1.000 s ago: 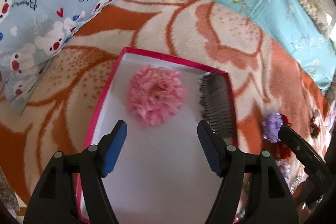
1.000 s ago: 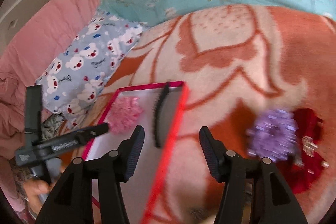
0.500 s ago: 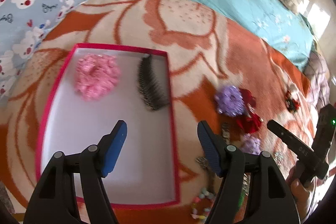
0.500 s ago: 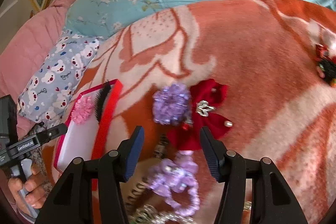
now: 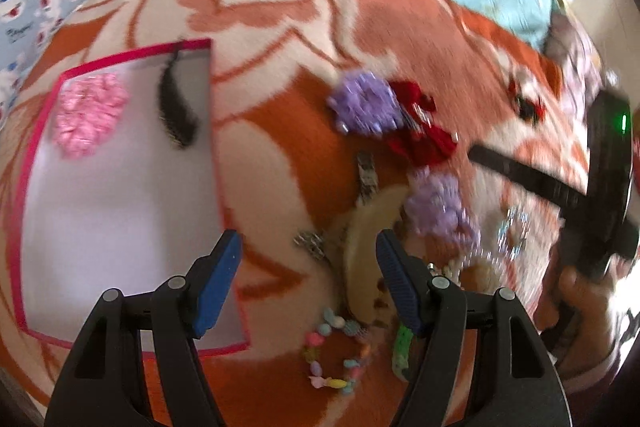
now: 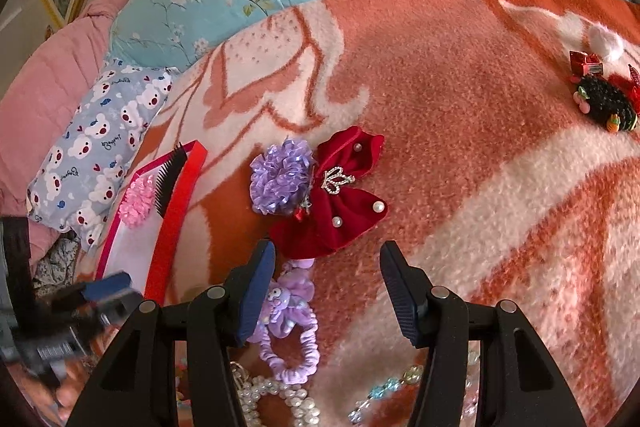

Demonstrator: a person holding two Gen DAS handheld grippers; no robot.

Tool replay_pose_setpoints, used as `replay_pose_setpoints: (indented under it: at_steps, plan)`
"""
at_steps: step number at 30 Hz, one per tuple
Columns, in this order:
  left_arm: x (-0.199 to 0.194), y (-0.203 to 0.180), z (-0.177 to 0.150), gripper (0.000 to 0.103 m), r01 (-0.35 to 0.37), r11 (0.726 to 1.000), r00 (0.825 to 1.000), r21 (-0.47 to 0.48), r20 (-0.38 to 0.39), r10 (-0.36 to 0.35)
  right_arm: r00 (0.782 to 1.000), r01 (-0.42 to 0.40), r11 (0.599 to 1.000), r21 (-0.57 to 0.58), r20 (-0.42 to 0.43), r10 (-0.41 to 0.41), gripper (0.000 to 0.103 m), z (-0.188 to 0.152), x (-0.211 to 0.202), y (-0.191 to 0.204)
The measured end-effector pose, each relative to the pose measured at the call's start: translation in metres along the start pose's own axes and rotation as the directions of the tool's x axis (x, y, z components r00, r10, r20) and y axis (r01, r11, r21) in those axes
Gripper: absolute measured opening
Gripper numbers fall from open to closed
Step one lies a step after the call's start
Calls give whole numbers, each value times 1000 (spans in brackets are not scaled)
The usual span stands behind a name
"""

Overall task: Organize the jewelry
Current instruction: 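Grasp the beige claw clip with the left tool while the right tool grasps the red bow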

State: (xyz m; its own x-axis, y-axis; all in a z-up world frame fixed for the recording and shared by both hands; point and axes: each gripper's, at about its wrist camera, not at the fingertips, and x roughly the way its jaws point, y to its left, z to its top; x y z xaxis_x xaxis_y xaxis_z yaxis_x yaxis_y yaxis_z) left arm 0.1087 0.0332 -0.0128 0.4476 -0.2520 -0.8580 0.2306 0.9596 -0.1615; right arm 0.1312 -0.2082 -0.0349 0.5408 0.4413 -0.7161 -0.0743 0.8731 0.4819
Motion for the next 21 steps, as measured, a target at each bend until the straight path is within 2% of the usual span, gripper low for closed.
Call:
replay_pose_setpoints:
  at_steps: [3, 6, 9, 15, 17, 19, 20, 21]
  plan:
    - [14, -14, -4, 69, 17, 998, 999, 60, -44, -14, 1000, -3, 1000, -8, -11, 3, 56, 3, 5, -1]
    - [27, -25, -7, 75, 26, 993, 997, 114, -79, -17, 1000, -2, 1000, -20, -21, 2, 56, 8, 13, 0]
    - [35, -33, -11, 76, 10, 988, 997, 155, -83, 3, 999, 5, 999, -40, -33, -6, 56, 14, 23, 2]
    - [55, -36, -12, 75, -5, 986, 995, 167, -99, 22, 995, 36, 996, -81, -89, -43, 56, 24, 54, 6]
    - [61, -37, -12, 71, -18, 986, 994, 166, -99, 35, 993, 51, 993, -105, -98, -61, 58, 27, 61, 10]
    - [61, -37, -12, 62, -22, 986, 996, 164, -82, 35, 992, 73, 988, -138, -96, -87, 58, 30, 67, 15]
    - [60, -36, -12, 59, -11, 987, 997, 159, -79, 24, 990, 84, 985, -152, -99, -99, 56, 32, 70, 17]
    - [59, -36, -11, 52, 0, 988, 997, 154, -76, 12, 988, 98, 982, -162, -102, -116, 50, 33, 73, 17]
